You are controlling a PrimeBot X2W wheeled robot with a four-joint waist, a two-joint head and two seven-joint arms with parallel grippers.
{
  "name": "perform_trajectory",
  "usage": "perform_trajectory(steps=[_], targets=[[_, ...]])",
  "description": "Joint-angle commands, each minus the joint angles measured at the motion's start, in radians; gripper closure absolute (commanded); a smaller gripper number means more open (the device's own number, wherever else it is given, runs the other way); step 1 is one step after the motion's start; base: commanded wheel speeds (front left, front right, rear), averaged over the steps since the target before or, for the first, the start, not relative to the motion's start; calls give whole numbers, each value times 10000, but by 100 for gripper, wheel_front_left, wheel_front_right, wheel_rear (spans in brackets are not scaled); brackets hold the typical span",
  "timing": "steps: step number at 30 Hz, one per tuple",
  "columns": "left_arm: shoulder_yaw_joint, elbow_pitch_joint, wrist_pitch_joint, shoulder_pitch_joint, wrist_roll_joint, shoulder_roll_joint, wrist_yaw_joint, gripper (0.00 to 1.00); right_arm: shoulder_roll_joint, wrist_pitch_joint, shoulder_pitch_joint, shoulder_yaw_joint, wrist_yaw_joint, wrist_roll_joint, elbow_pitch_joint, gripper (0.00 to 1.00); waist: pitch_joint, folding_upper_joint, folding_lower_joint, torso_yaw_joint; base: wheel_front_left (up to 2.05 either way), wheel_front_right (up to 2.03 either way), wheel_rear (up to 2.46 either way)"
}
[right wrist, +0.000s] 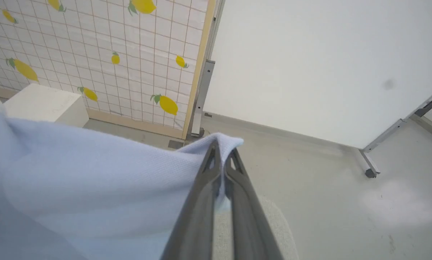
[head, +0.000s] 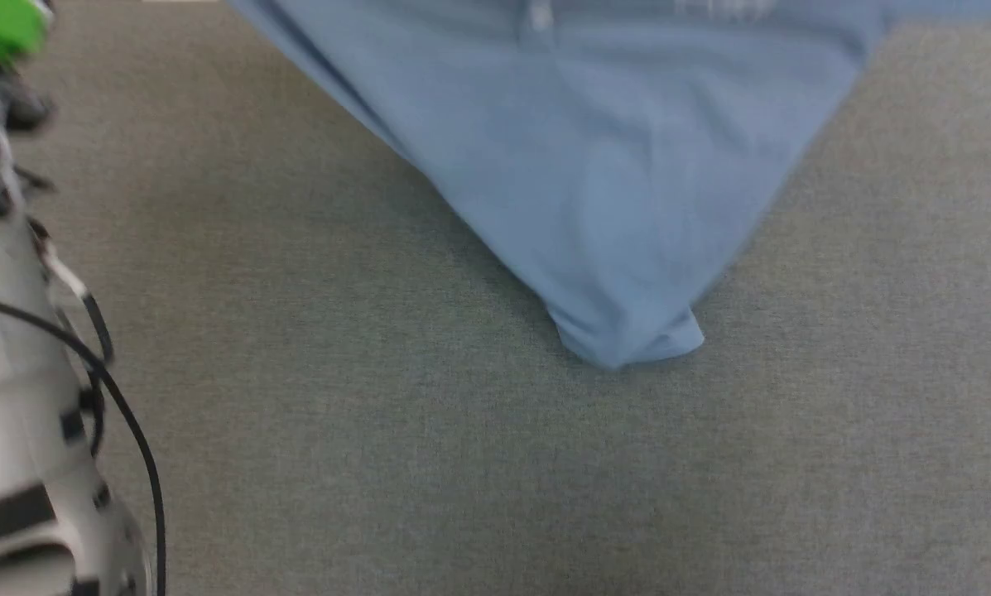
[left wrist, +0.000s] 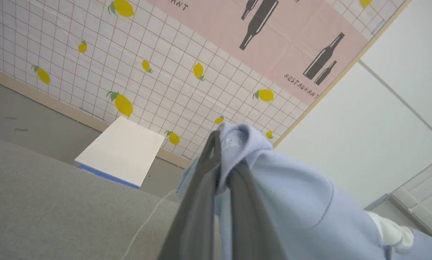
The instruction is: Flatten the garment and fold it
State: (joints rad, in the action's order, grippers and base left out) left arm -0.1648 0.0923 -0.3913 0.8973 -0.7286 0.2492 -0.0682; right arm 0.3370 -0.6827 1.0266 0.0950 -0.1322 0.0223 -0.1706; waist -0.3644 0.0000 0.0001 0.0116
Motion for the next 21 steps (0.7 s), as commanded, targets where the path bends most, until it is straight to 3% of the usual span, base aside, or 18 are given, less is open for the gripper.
perform_trajectory(steps=[1,7,13,17,21], targets=[[-180,146,269,591,-12,50,-169,100,-17,294,558,-28,15,-164,-81,100,-895,0,-1,-179,0,0,0],[-1014,1034,2079,3376,-200,27,-407,100,-507,2353,3259,228,15,-1056,-464,100,-1841,0,-1,-238,0,0,0],[-1315,1242,3281,4925,-480,-17,6,100,-970,4550,5054,608,15,-2082,-1008,100,-2143,0,-1,-183,0,0,0],[-1392,1435,3407,4994,-762,-62,334,100,-1105,5207,5247,605,15,-2197,-1637,100,-2059,0,-1,-140,0,0,0],[-885,2065,2983,3687,-330,142,702,100,-1070,5262,4286,437,15,-1862,-2316,100,-1673,0,-1,-75,0,0,0]])
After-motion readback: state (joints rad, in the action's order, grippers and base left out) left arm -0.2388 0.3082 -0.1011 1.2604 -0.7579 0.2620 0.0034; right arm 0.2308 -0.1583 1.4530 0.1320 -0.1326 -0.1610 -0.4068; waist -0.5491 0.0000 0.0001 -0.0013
